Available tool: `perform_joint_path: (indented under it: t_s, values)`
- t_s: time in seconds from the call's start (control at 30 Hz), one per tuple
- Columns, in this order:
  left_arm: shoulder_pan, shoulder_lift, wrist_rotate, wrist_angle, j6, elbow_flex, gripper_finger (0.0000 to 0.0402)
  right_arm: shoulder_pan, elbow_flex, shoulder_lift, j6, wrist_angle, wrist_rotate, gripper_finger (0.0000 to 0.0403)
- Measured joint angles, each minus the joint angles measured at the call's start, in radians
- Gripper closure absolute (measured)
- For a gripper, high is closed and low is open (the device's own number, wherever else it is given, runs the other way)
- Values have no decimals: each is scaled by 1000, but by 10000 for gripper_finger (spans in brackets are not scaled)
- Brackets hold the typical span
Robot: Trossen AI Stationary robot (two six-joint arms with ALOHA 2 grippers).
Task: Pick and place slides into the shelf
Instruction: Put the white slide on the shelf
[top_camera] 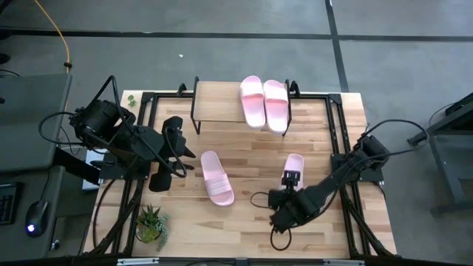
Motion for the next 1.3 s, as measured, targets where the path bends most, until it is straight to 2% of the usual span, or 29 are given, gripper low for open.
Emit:
perform_joint_path:
  t_s: [0.5, 0.67, 0.97, 1.3]
  values:
    - [0, 0, 0, 0, -3, 0, 275, 93, 0, 100, 149, -19, 11, 115]
    - [0, 0, 0, 0, -3, 0, 275, 120, 0, 123, 198, -33, 48, 115]
    - [0, 0, -1, 0, -3, 0, 275, 147, 0, 180, 285, -137, 63, 115]
    - [0, 0, -1, 0, -3, 0, 275, 150, 0, 220, 292, -137, 83, 115]
